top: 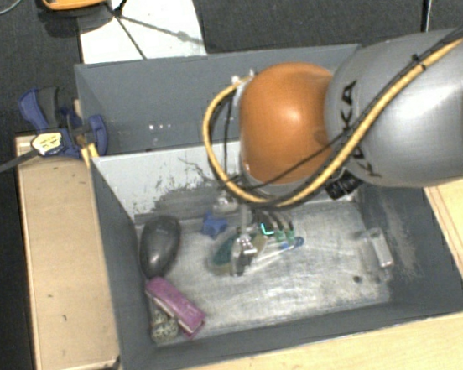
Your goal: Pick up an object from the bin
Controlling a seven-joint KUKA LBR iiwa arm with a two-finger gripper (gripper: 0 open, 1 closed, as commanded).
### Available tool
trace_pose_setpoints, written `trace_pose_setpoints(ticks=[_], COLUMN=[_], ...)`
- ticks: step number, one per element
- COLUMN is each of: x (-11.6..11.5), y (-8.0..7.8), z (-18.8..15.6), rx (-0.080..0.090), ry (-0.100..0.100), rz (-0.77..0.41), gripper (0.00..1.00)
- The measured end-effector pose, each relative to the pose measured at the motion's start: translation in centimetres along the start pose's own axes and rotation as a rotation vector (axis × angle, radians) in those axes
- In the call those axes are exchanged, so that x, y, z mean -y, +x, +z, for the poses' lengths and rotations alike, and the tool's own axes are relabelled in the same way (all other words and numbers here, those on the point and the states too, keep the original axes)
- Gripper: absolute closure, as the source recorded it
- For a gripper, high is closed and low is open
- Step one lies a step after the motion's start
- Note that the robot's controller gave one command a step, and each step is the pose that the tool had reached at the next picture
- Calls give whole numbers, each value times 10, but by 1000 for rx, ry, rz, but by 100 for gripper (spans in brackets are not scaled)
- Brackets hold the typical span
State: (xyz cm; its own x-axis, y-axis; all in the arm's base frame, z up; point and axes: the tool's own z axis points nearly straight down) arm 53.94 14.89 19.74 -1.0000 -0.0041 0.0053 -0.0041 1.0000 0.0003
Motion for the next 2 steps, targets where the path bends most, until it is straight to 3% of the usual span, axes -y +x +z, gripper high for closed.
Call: trace_pose_setpoints(ticks=[1,2], x=[25,26], y=[-27,-22], z=[94,101], rx=[29,12], ry=[-4,-3], rz=[-233,-230], gripper=[0,100])
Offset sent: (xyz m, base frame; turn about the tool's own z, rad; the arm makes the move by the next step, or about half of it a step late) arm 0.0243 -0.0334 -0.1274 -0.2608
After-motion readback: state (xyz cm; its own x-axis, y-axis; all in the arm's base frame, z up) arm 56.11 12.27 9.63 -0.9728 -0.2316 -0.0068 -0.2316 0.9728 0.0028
